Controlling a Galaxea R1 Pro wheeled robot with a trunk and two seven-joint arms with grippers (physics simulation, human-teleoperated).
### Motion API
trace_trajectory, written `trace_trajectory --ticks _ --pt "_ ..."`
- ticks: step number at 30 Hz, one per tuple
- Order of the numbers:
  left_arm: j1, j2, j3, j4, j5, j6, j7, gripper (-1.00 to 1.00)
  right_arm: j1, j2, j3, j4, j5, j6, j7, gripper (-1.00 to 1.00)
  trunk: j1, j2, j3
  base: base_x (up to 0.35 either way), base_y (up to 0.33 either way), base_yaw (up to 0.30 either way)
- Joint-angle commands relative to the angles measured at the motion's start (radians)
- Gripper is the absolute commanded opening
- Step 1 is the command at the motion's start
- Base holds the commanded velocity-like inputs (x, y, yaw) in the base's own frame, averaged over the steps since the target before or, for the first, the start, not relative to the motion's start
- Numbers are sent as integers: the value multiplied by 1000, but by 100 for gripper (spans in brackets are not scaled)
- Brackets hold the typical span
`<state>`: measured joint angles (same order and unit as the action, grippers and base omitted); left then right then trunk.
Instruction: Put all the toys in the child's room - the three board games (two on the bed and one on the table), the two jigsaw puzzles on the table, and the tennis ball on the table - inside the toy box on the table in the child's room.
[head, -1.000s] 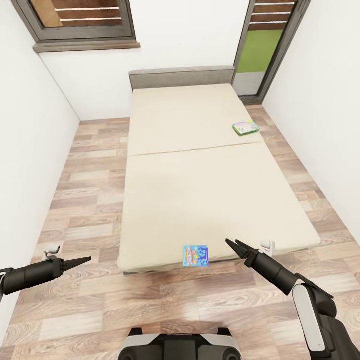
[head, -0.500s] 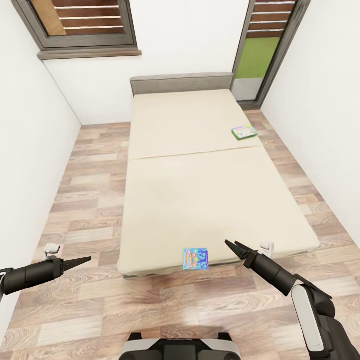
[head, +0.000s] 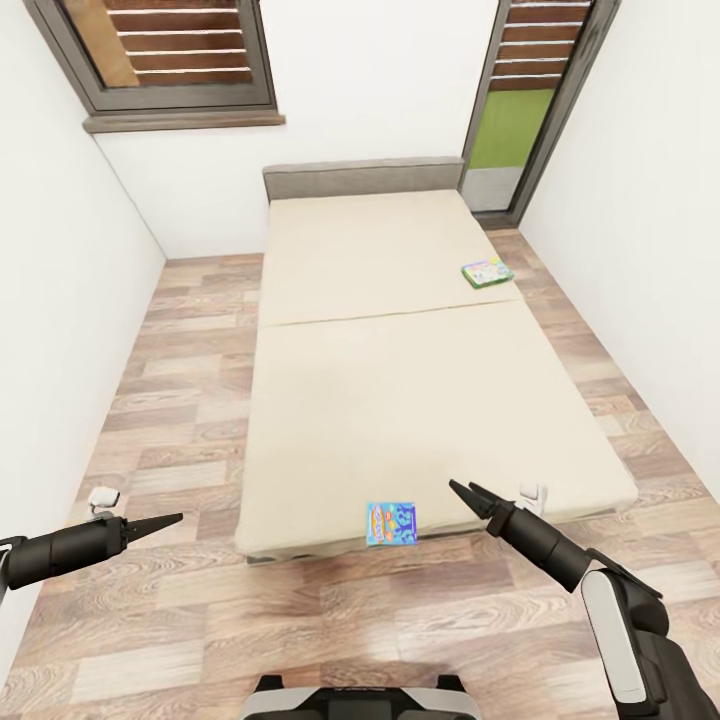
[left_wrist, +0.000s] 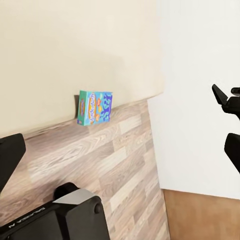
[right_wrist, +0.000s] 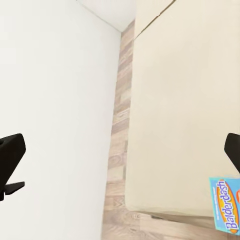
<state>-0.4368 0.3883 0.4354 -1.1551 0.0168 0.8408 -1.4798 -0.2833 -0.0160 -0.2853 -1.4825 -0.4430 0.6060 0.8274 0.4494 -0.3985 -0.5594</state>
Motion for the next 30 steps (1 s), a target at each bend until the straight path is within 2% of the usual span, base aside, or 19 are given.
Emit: trace_trajectory --ticks 1,24,30 --pt "0 0 0 0 0 11 -4 100 -1 -1 -1 0 -6 1 1 100 1 -1 0 0 0 0" --pt "0 0 -1 -1 -1 11 -3 100 -1 2 0 16 -6 -23 1 100 1 -1 38 0 0 0" --pt "0 0 -1 0 -1 11 -2 100 -1 4 -1 17 36 -23 1 100 1 -1 48 0 0 0"
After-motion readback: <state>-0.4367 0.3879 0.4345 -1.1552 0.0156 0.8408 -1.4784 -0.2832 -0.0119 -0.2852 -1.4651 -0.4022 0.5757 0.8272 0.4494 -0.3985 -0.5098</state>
